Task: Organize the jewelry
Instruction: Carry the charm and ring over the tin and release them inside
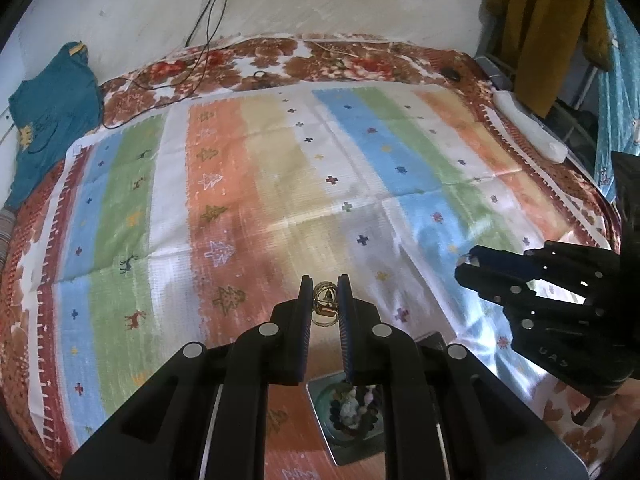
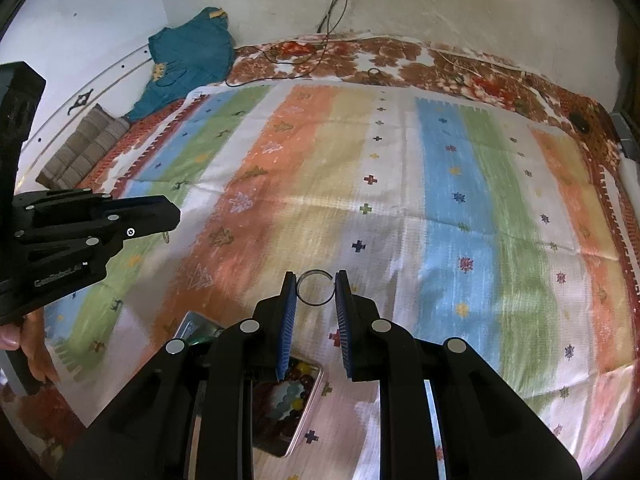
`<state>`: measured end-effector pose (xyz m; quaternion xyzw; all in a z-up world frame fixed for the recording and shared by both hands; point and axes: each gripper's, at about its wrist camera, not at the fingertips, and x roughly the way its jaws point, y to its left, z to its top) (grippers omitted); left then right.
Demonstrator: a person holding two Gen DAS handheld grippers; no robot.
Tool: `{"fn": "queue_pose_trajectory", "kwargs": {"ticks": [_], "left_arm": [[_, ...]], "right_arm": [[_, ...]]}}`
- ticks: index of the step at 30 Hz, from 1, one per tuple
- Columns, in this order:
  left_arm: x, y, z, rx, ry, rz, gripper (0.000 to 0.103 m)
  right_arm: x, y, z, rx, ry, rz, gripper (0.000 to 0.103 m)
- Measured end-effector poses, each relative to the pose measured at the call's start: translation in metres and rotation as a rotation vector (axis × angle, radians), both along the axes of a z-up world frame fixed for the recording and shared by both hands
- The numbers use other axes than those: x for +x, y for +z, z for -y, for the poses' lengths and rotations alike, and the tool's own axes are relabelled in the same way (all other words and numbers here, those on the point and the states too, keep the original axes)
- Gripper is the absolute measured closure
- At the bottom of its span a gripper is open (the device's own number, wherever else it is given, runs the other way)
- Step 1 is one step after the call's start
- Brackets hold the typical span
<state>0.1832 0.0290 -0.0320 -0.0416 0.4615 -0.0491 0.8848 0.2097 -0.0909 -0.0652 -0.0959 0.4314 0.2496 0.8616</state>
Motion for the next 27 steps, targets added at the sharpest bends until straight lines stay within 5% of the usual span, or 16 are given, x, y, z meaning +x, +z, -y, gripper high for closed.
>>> {"fn": "queue_pose_trajectory", "kwargs": {"ticks": [27], "left_arm": [[-0.05, 0.016, 0.018, -0.031, -0.057, 0.043, 0.091]], "right_arm": [[-0.054, 0.007, -0.001, 0.051, 0.098, -0.009, 0.083]]}}
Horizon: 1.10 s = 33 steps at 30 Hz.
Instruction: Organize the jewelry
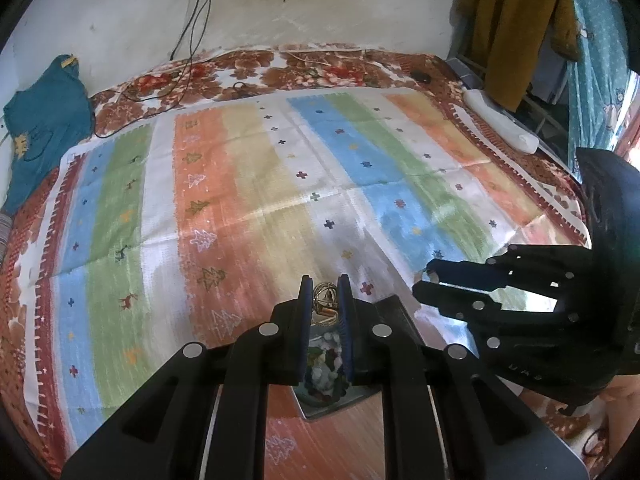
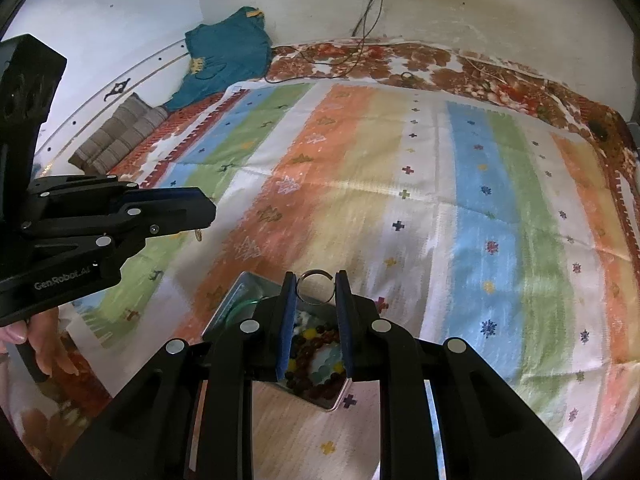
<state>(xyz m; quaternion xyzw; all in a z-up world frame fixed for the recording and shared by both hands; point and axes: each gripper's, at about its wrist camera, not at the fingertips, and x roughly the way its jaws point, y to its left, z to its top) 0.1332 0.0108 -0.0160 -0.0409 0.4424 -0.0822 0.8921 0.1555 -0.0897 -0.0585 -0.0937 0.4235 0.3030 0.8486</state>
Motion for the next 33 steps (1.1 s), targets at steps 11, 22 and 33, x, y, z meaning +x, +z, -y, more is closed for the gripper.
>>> {"fn": "queue_pose_trajectory", "kwargs": {"ticks": [11, 22, 33], "left_arm": [[-0.013, 0.007, -0.002, -0.042, 0.03, 0.013, 0.08], [-0.04, 0.01, -0.012, -0.059, 0.081, 0.028, 0.062], [-0.081, 0.013, -0.014, -0.038, 0.093, 0.076, 0.034]], "right_arm": [[-0.015, 0.005, 0.004, 0.026, 0.0, 0.001, 0.06], [-0.041, 0.015, 0.027, 0.039, -0.032, 0.056, 0.038], [-0.068, 0.018, 0.046, 0.043, -0.041, 0.094, 0.02]]}}
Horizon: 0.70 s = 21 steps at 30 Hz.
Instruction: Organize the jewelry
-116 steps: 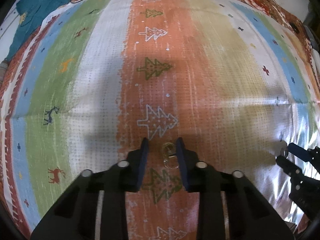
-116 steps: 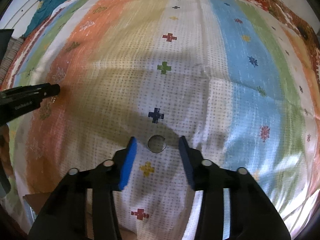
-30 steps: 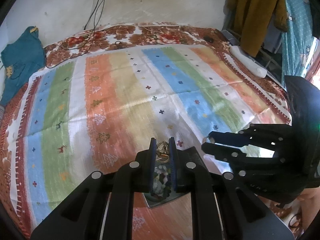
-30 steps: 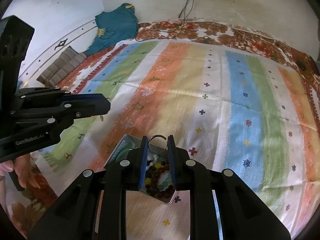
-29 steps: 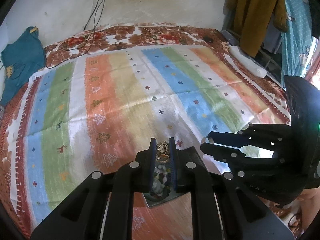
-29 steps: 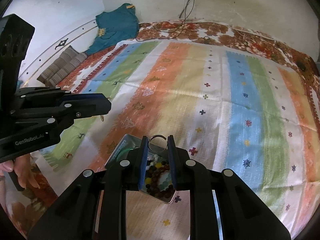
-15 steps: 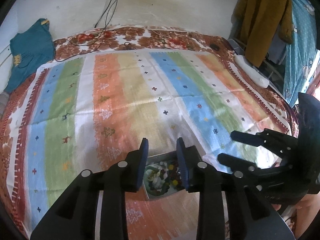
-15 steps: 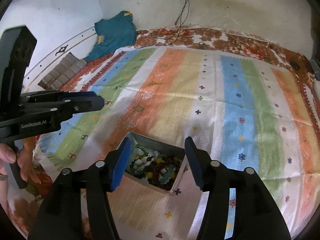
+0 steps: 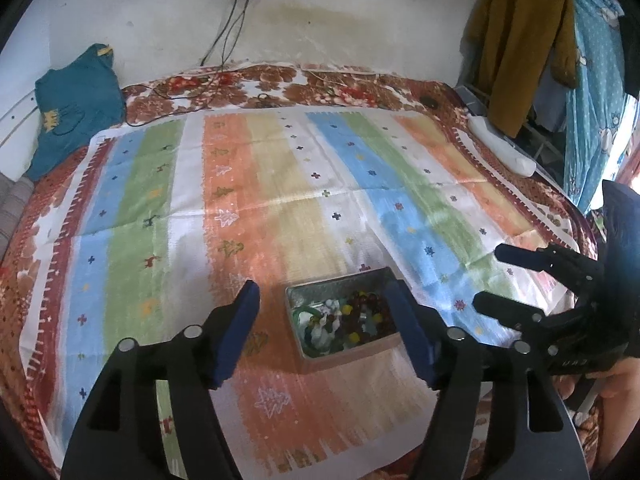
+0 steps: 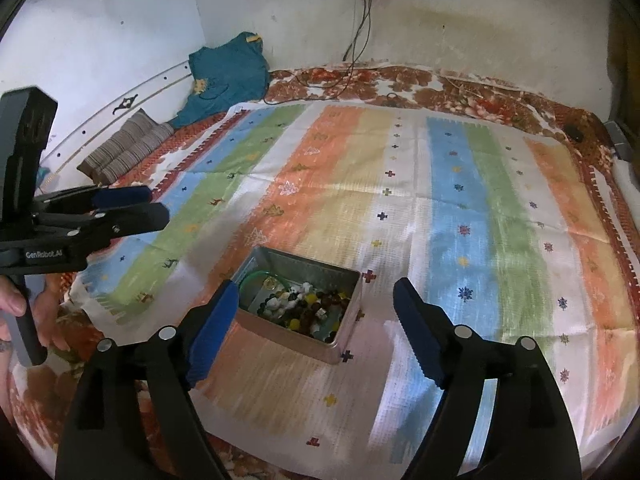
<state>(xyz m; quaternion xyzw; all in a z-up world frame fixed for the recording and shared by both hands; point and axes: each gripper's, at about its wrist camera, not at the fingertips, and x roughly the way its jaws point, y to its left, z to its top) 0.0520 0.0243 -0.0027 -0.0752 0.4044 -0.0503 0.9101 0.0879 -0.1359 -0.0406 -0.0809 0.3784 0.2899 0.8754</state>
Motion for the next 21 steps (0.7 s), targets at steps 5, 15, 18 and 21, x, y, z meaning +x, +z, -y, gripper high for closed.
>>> {"fn": "queue_pose_trajectory", "kwargs": {"ticks": [5, 15, 18, 21], "left_arm": [[-0.015, -0.005, -0.001, -0.004, 0.009, -0.008, 0.022], [-0.034, -0.006, -0.001, 0.009, 0.043, 0.005, 0.006], [-0.036, -0.005, 0.0, 0.015, 0.048, 0.011, 0.006], [-0.038, -0.004, 0.003, 0.06, 0.043, 0.019, 0.006]], "right_arm": [[-0.014, 0.004, 0.009, 0.012, 0.006, 0.035, 0.01], [-0.023, 0.006, 0.012, 0.022, 0.024, 0.061, 0.005], [-0.027, 0.007, 0.012, 0.019, 0.027, 0.071, 0.005], [-0.029, 0.007, 0.012, 0.015, 0.027, 0.077, 0.005]]}}
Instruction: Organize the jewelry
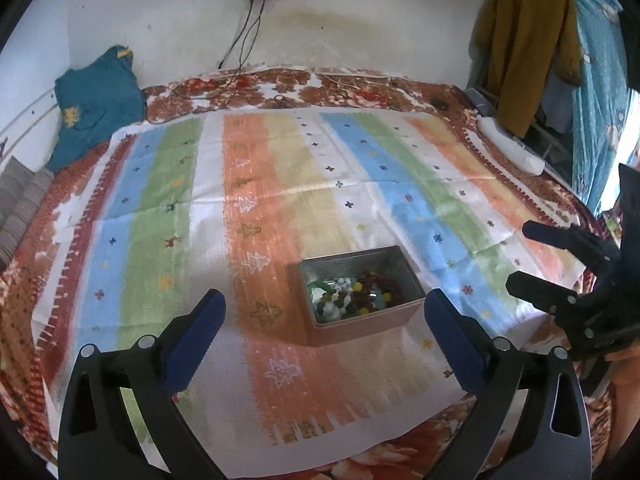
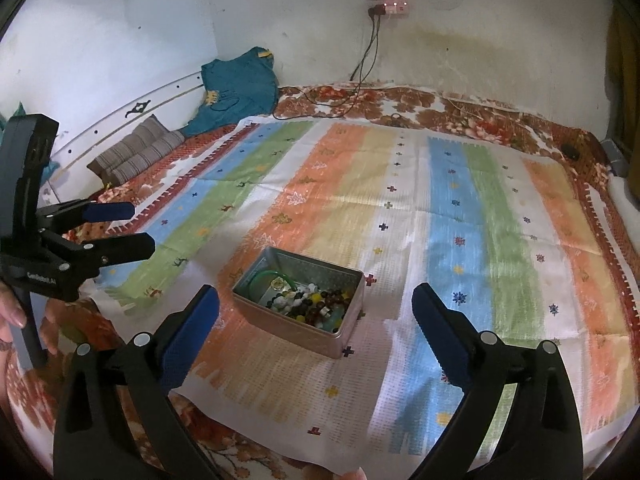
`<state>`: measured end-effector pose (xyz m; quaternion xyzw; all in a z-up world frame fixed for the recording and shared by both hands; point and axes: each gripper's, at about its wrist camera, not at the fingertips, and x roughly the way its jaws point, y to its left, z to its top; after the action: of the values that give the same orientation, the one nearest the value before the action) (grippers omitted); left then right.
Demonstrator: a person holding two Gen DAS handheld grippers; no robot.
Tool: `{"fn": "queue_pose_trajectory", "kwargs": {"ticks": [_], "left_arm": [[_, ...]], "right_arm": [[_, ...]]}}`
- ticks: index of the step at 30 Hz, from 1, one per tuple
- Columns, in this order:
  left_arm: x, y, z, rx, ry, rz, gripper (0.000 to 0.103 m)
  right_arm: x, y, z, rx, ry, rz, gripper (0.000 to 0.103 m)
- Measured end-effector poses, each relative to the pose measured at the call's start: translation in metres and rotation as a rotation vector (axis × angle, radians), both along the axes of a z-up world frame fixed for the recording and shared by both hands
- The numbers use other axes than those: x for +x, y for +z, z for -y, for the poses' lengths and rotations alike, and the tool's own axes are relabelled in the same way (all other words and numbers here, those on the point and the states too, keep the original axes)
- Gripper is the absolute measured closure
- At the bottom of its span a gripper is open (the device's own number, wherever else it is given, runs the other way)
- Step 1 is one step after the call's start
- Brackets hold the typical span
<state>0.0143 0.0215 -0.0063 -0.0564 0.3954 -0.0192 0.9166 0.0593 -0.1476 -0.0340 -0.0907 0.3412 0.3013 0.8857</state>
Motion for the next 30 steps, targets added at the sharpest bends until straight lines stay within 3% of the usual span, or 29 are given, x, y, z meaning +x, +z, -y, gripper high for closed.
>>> {"fn": "queue_pose_trajectory", "kwargs": {"ticks": [5, 23, 30], "left_arm": [[-0.002, 0.003, 0.013, 0.051, -0.024, 0.015, 0.006], [-0.009, 0.009, 0.028, 0.089, -0.056, 0.07, 0.006], [-0.01, 0.011, 0.024, 0.068, -0.045, 0.083, 0.006]], "right_arm": [[0.0, 0.0, 0.0, -0.001, -0.001, 0.0, 0.005], [-0.004, 0.001, 0.001, 0.004, 0.026, 0.023, 0.005], [-0.006, 0.005, 0.005, 0.026, 0.018, 0.037, 0.005]]}}
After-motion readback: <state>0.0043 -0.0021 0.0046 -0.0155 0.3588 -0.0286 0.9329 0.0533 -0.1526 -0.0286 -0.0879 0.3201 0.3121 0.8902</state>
